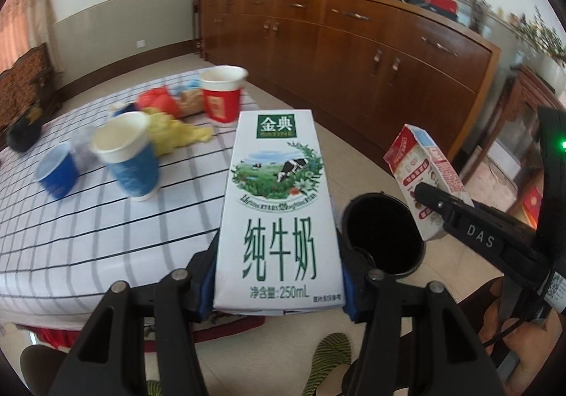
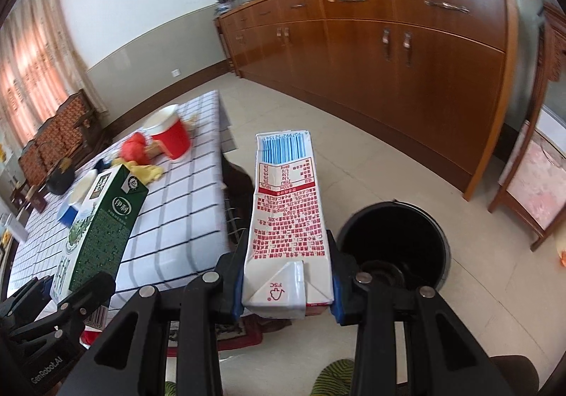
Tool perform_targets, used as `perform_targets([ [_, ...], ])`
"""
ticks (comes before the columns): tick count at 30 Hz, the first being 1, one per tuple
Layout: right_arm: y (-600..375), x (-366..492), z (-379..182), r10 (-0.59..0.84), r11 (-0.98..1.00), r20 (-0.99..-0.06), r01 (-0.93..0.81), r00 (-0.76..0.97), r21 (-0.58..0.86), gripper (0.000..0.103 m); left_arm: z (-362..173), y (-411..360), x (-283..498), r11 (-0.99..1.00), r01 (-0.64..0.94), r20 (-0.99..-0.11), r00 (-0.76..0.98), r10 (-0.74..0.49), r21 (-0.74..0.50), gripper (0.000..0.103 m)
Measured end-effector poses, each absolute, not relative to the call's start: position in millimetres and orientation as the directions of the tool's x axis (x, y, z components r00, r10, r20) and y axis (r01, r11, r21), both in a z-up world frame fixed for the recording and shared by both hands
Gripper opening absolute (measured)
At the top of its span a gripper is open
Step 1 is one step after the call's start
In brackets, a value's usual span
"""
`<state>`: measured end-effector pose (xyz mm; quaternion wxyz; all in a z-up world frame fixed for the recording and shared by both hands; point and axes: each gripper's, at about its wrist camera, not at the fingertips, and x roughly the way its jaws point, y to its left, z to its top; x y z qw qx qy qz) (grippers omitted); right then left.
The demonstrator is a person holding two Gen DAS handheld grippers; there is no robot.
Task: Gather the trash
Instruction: 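Carry both milk cartons off the table over the black trash bin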
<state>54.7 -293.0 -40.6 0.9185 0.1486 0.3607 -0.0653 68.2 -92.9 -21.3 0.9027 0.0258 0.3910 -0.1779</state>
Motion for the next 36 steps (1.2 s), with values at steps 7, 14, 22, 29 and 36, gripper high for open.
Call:
perform_targets([
  [7, -335.8, 45.2, -58.7, -0.072, 0.92, -0.716, 0.323, 0.695, 0.221, 0.039, -34.9, -139.3, 78.2, 0.904, 0.419, -0.738, 0.584, -0.338, -0.082, 0.056],
  [14, -369.7, 42.5, -83.8, -0.108, 0.894, -0.76, 0.397, 0.641, 0.209, 0.039, -54.2, -180.1, 90.4, 0.881, 0.467, -0.771, 0.535, -0.345, -0.071, 0.056],
  [22, -409.0, 51.4, -119.2, -0.105, 0.856, -0.816, 0.47, 0.569, 0.217, 0.039, -87.8, -217.9, 107.8, 0.859, 0.507, -0.818, 0.466, -0.338, -0.066, 0.056],
  [29, -435.9, 77.9, -151.2, -0.106, 0.838, -0.859, 0.51, 0.5, 0.194, 0.039, -117.0, -243.0, 127.7, 0.847, 0.526, -0.859, 0.4, -0.32, -0.071, 0.056],
  [36, -459.9, 98.1, -192.2, -0.069, 0.806, -0.909, 0.559, 0.412, 0.192, 0.039, -152.4, -284.1, 139.9, 0.829, 0.555, -0.897, 0.332, -0.293, -0.065, 0.056],
])
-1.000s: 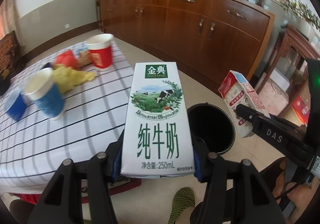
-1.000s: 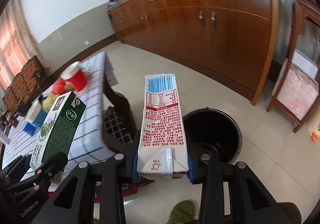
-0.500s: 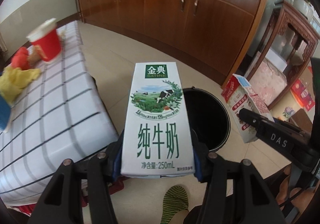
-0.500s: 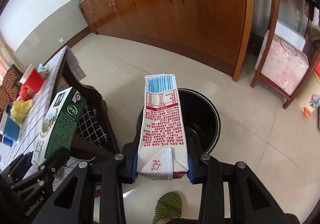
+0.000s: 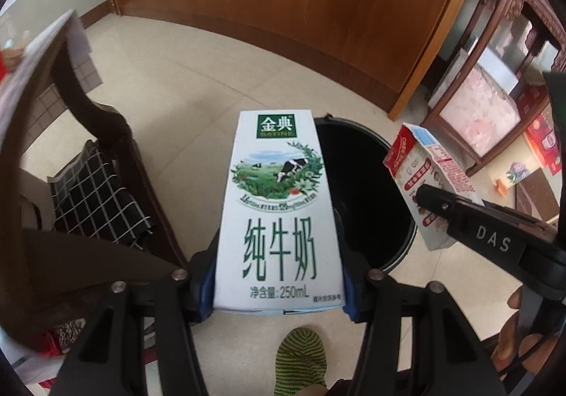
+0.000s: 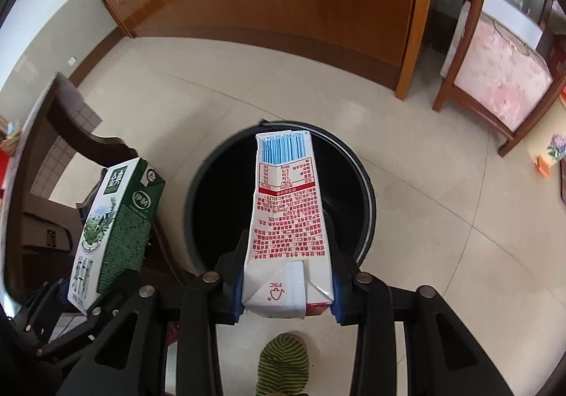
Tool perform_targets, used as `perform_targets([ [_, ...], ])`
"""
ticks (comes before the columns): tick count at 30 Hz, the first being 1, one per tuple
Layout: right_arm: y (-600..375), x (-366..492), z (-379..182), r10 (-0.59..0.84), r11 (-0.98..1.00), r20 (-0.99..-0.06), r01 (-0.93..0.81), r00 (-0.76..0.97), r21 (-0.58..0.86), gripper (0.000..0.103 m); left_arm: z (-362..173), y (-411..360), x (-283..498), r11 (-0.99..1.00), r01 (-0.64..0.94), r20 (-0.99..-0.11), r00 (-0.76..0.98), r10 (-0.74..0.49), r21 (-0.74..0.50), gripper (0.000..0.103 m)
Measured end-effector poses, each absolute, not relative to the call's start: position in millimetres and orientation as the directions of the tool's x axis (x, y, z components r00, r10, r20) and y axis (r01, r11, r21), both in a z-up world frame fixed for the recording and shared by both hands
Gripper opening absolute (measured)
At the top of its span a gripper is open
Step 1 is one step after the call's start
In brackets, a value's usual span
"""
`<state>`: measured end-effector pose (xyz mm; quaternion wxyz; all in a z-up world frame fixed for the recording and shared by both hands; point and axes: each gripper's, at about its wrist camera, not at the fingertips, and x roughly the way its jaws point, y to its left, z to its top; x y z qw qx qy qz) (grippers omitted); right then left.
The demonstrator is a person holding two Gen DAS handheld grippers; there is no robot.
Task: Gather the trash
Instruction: 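Carry both milk cartons off the table over the black trash bin, then open both tools to drop the cartons into the black bin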
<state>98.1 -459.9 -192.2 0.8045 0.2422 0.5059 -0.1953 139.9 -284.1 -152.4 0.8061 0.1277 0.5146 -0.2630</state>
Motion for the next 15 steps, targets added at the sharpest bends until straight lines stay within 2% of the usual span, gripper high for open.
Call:
perform_targets([
  [13, -485.0, 115.8, -224.4, -0.029, 0.773, -0.935, 0.601, 0.354, 0.203, 0.039, -185.5, -321.9, 157.6, 0.807, 0.583, -0.931, 0.233, -0.28, -0.097, 0.058],
  [15, -489.0, 116.3, -227.7, -0.034, 0.768, -0.937, 0.609, 0.347, 0.198, 0.039, -190.1, -324.1, 161.4, 0.803, 0.586, -0.935, 0.219, -0.28, -0.104, 0.061],
])
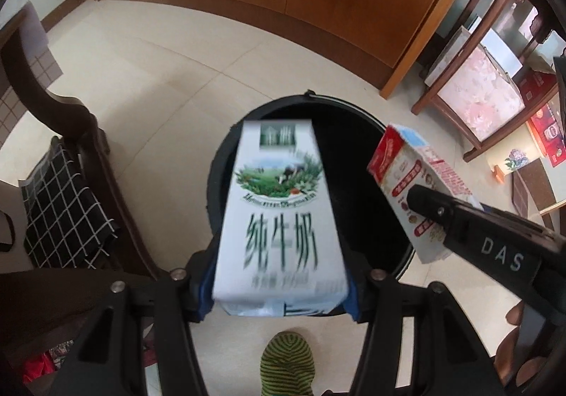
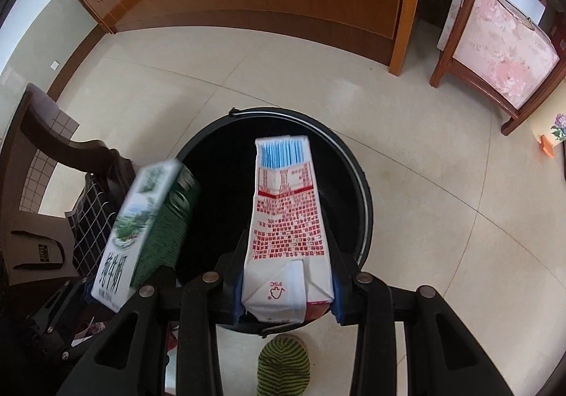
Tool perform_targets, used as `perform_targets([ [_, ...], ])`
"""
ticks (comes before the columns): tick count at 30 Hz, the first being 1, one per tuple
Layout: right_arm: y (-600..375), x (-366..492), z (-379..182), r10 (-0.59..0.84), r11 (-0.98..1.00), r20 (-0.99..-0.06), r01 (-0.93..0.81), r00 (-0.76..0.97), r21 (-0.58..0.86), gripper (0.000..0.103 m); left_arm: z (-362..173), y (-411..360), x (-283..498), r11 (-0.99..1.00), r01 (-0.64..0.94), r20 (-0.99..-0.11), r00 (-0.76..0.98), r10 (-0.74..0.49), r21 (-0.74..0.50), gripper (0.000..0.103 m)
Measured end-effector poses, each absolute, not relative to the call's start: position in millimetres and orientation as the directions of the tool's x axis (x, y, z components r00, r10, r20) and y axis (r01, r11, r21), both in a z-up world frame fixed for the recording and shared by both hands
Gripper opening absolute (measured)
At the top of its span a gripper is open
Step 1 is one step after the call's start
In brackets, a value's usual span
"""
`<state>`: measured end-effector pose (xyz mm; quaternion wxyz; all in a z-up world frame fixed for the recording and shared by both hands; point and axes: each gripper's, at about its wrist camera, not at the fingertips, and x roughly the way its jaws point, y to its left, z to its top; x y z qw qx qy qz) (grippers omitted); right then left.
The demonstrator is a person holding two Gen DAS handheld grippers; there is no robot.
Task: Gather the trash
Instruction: 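Open both tools to drop the cartons into the black bin, then move both open tools back toward the cups on the table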
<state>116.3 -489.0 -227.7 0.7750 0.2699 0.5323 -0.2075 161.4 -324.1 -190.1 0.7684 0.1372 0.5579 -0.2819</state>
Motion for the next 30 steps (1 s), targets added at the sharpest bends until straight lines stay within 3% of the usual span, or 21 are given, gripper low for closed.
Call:
perform_targets([
  [4, -494.9, 117.3, -231.1, -0.046, 0.761, -0.94, 0.622, 0.337, 0.185, 0.054, -190.3, -327.8, 163.3, 0.797, 0.597, -0.936, 0.224, -0.271, -0.088, 0.065],
  [19, -469.1, 91.1, -155.3, -0.224, 0.793, -0.887, 0.605, 0.404, 0.075, 0.055, -103.0, -290.7, 148.8, 0.819, 0.573, -0.853, 0.407, -0.326, -0.039, 0.065],
  [30, -396.4, 76.3, -65.8, -0.293, 0.859, -0.765, 0.51, 0.574, 0.053, 0.066, -35.1, -213.8, 123.0, 0.87, 0.492, -0.767, 0.543, -0.343, -0.041, 0.065],
])
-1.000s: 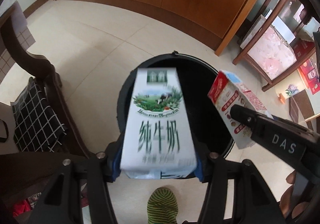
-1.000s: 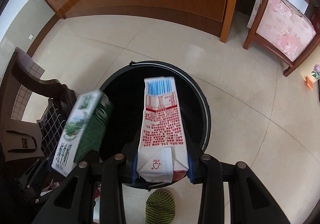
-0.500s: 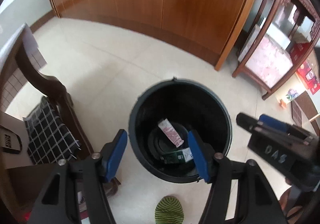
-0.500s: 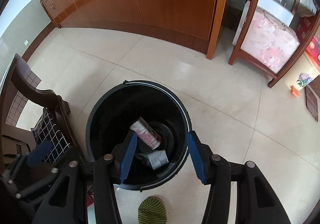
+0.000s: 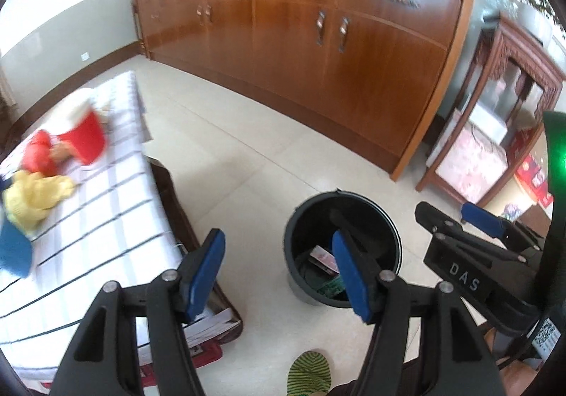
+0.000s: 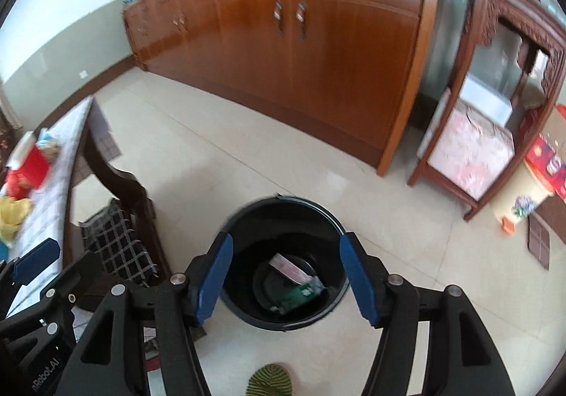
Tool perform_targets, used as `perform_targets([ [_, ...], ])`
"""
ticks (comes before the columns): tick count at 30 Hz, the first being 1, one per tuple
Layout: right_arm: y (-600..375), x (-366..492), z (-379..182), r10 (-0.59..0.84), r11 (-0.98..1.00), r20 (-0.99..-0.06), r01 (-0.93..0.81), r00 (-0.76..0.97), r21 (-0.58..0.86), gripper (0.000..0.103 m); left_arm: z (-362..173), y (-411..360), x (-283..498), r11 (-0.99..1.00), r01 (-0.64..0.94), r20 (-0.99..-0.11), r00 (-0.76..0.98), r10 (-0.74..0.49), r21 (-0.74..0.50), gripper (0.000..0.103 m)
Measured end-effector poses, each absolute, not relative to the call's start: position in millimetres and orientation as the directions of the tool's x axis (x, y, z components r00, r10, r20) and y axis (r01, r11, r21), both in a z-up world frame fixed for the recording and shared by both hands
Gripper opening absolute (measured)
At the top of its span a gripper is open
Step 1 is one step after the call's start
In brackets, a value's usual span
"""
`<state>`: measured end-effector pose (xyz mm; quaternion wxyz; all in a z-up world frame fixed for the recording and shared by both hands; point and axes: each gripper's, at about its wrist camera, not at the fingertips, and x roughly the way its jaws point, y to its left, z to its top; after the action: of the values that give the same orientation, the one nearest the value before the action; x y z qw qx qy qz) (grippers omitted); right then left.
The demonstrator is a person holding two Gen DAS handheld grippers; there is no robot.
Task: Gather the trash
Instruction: 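Move both open tools back toward the cups on the table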
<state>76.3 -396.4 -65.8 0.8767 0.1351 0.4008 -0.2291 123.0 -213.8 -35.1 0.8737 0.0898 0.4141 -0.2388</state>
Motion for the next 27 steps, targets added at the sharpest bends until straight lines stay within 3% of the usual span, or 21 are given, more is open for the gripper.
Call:
perform_targets([
  [9, -333.5, 78.5, -25.4, -0.231, 0.919, -0.697, 0.387, 0.679, 0.073, 0.071, -3.0, -157.0, 105.4, 0.92, 0.392, -0.713, 0.637, -0.292, -0.027, 0.067],
  [27, -215.1, 107.9, -3.7, -0.048, 0.987, -0.653, 0.137, 0.756, 0.086, 0.075, 7.1, -29.4, 104.3, 0.991, 0.135, -0.685, 0.721, -0.108, -0.015, 0.069],
])
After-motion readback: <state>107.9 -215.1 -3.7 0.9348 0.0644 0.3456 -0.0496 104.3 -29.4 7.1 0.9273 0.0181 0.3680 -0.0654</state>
